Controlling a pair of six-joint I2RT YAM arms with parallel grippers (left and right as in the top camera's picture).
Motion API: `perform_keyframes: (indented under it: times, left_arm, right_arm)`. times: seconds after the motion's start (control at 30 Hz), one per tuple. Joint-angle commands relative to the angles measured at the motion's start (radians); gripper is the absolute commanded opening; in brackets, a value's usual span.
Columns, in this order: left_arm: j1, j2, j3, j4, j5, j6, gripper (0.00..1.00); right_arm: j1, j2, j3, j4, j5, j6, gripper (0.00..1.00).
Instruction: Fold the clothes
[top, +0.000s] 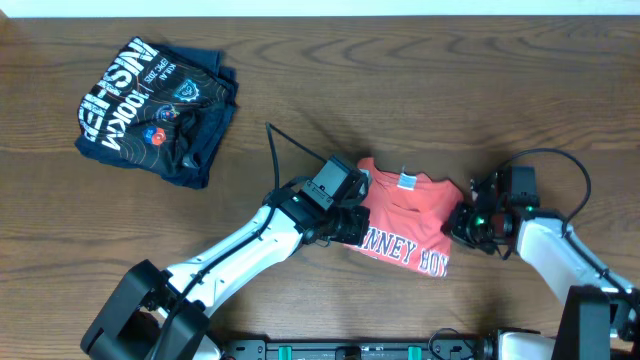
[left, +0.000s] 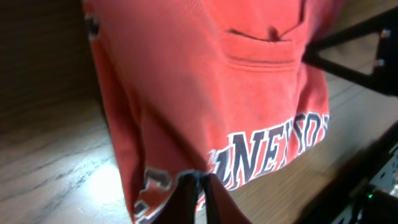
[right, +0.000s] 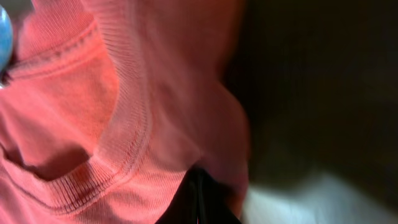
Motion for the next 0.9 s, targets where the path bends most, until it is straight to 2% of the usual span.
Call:
perform_keyframes:
  times: [0.0, 0.07, 0.1, 0.17, 0.37, 0.5, 0.6, 0.73, 0.87]
  left_arm:
    - [0.002, -0.016, 0.002, -0.053, -0.081, 0.056, 0.06]
    - [0.008, -0.019, 0.002, -0.111, -0.121, 0.056, 0.07]
    - [0.013, -0.022, 0.002, -0.129, -0.132, 0.056, 0.13]
    - [0.021, -0.037, 0.002, -0.125, -0.126, 0.058, 0.17]
    - [0.02, -0.055, 0.0, 0.064, 0.016, 0.178, 0.17]
    - [0.021, -0.014, -0.015, 0.12, 0.017, 0.183, 0.17]
    - [0.021, 0.063, -0.024, 0.126, 0.035, 0.183, 0.13]
    - [0.025, 0.174, -0.024, 0.145, 0.05, 0.182, 0.13]
    - [0.063, 0.214, -0.024, 0.183, 0.049, 0.141, 0.14]
  right_arm:
    - [0.002, 0.027, -0.068, 0.06, 0.138, 0.077, 0.01]
    - [0.002, 0.027, -0.068, 0.058, 0.137, 0.079, 0.01]
    - [0.002, 0.027, -0.068, 0.058, 0.135, 0.077, 0.01]
    - [0.002, 0.027, -0.068, 0.058, 0.135, 0.057, 0.01]
    - [0.002, 0.027, -0.067, 0.055, 0.107, 0.041, 0.01]
    - [0.002, 0.027, -0.066, 0.054, 0.091, 0.041, 0.01]
    - [0.002, 0.027, -0.066, 0.054, 0.082, 0.041, 0.01]
    - [0.002, 0.027, -0.066, 0.055, 0.074, 0.041, 0.01]
    - [-0.011, 0.01, -0.041, 0.026, 0.015, 0.017, 0.01]
